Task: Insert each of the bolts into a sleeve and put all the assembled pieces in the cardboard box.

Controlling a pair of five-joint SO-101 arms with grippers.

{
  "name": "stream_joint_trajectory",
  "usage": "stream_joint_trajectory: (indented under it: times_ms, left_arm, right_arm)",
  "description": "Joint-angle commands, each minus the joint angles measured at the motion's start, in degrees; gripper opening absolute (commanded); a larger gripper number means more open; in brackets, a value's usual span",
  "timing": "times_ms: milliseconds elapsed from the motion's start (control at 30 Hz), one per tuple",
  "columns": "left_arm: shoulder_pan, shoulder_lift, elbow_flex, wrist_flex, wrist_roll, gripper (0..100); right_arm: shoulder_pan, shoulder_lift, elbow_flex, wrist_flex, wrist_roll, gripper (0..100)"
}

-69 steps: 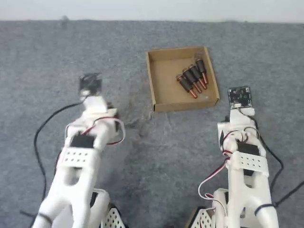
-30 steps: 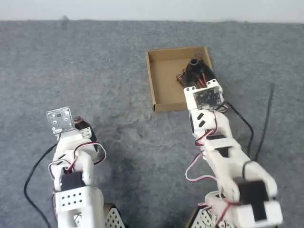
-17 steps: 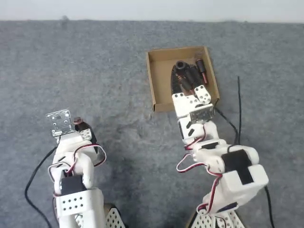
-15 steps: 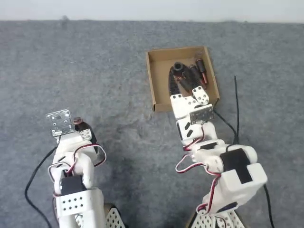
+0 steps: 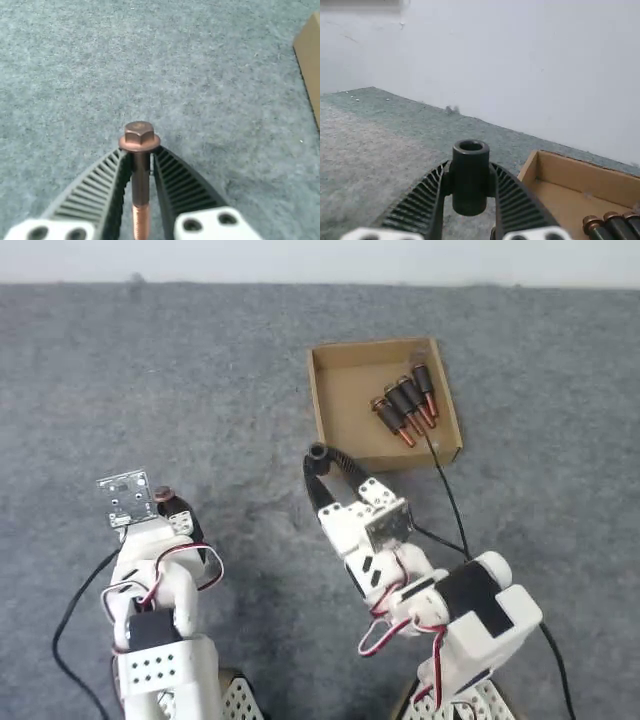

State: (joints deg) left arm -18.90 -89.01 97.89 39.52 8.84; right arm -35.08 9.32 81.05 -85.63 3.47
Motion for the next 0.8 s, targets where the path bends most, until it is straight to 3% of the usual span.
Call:
stream_joint_trajectory:
  times_ms: [0, 533, 767]
  left_arm:
    - [0.2, -1.6, -0.9, 0.0, -0.9, 1]
    - [3.3, -1.6, -0.9, -0.1, -0.6, 1]
    - [3.2, -1.7, -0.9, -10.7, -0.5, 1]
  right_arm:
    - [-1.7, -0.6, 4.0, -4.6, -0.4, 0.6]
    - [-2.6, -0.5, 14.0, -10.9, -0.5, 0.6]
    - [-2.4, -0.5, 13.9, -10.6, -0.5, 0.6]
